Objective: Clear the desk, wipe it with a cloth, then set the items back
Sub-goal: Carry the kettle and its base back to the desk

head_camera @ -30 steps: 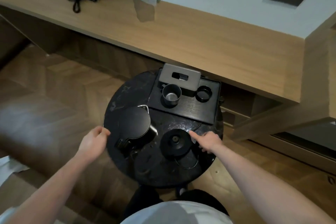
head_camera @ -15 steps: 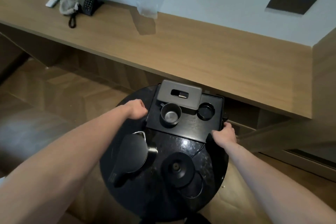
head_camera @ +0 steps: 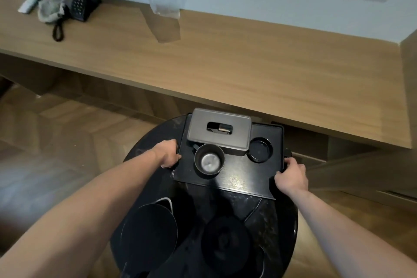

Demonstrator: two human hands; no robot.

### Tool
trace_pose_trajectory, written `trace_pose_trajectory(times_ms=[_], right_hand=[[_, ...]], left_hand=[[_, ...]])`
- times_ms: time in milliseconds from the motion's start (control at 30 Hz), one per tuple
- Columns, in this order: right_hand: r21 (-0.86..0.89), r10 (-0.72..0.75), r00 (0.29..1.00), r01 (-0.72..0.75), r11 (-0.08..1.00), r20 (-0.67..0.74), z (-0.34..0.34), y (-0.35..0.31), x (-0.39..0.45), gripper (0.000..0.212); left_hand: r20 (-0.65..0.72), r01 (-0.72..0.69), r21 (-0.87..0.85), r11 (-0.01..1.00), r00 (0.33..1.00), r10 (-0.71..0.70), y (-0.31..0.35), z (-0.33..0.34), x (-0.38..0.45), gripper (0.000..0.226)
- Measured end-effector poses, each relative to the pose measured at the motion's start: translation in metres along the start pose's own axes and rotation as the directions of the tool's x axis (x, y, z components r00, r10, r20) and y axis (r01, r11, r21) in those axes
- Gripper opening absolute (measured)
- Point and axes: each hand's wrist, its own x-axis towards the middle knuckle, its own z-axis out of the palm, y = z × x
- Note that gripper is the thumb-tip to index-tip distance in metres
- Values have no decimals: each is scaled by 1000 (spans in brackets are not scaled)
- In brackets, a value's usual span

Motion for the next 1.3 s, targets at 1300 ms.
trace_pose_trajectory(times_ms=[1300], right_hand=[[199, -504, 862, 484, 852, 57, -21, -222, -207, 35]], left_hand=[[-321, 89, -444, 892, 913, -251, -222, -76, -237, 12]])
